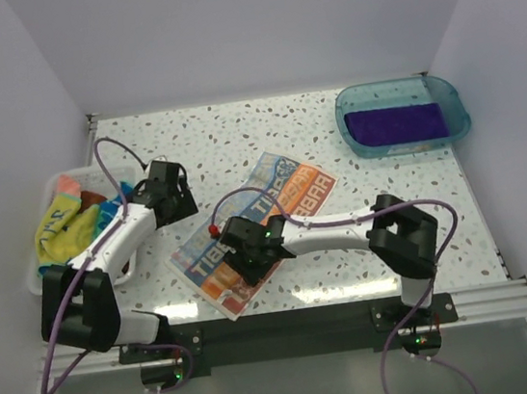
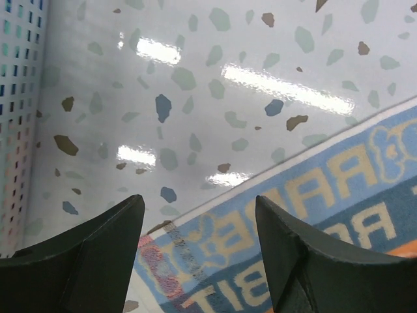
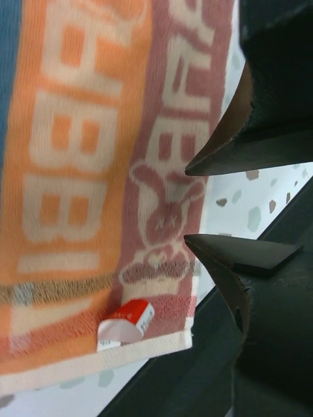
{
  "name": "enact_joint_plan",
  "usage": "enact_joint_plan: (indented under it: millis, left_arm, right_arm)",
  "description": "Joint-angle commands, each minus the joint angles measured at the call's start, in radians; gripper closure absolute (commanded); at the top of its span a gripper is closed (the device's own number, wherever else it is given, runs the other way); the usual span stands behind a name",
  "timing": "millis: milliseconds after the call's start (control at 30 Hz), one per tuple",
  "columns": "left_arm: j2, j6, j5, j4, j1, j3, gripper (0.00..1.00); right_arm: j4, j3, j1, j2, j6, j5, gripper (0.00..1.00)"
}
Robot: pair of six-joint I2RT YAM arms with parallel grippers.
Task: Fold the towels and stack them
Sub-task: Flatten out the crumpled towel
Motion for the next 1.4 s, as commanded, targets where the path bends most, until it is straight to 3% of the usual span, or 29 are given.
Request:
enact_joint_plan:
  millis: [0,233,533,700,867,1000,1067,1200,1367]
  left_arm:
    - [-0.020,0.059,-0.029,0.037,0.044,0.012,0.25]
    - [-0.038,0.083,-0.021,0.056,0.090,-0.021,0.24]
    - [-0.042,0.083,0.038,0.054,0.090,-0.014,0.21]
    - [-0.014,0.105,0.166,0.053,0.088,0.018,0.18]
    - [0.070,0.175,0.304,0.096,0.044,0.121,0.11]
    - [0.178,0.236,0.318,0.128,-0.043,0.267,0.10]
    - [0.262,0.263,0.304,0.134,-0.095,0.369,0.11]
    - [0.403,0.253,0.304,0.127,-0.166,0.521,0.17]
    - [0.517,0.243,0.292,0.142,-0.263,0.603,0.36]
  right_arm:
    - [-0.037,0.076,0.046,0.043,-0.064,0.047,0.55]
    - [-0.137,0.068,0.098,0.119,-0.101,0.050,0.54]
    - [-0.323,-0.137,0.093,-0.053,-0.121,0.044,0.53]
    - [-0.360,-0.188,0.060,-0.184,-0.163,0.014,0.53]
    - [-0.320,-0.158,-0.198,-0.311,-0.199,-0.019,0.53]
    - [-0.262,-0.081,-0.452,-0.315,-0.230,0.007,0.53]
    - [-0.228,-0.033,-0.506,-0.271,-0.235,0.027,0.55]
    - [-0.154,0.046,-0.612,-0.164,-0.198,0.061,0.58]
    - [-0.085,0.065,-0.716,-0.099,-0.118,0.069,0.58]
